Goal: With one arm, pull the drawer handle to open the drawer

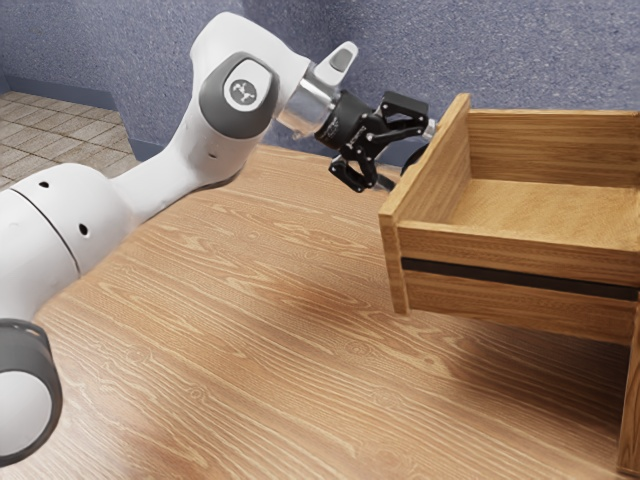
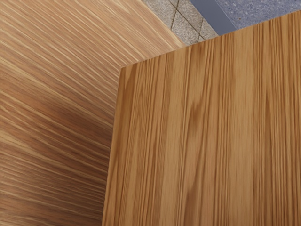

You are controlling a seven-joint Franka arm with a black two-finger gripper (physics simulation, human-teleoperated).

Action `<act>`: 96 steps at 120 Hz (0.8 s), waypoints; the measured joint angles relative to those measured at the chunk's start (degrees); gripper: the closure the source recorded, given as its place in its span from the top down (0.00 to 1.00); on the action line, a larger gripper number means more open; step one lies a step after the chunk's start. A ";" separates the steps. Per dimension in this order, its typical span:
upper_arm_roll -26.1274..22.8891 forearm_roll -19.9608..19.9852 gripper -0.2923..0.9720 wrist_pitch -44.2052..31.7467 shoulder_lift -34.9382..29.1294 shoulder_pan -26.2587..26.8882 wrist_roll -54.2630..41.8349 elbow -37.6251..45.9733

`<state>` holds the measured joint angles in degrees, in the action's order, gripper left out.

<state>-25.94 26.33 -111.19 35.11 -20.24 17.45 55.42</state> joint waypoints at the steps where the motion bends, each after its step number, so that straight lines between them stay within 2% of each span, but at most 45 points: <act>1: -0.04 -0.04 0.77 0.03 0.00 -0.11 -0.02 0.05; 42: -3.84 -1.42 0.76 0.68 0.10 -5.02 -1.02 1.37; 96: -4.47 -1.93 0.77 2.29 -3.06 -7.94 -2.26 0.93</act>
<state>-30.41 24.40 -108.90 32.05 -28.19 15.19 56.36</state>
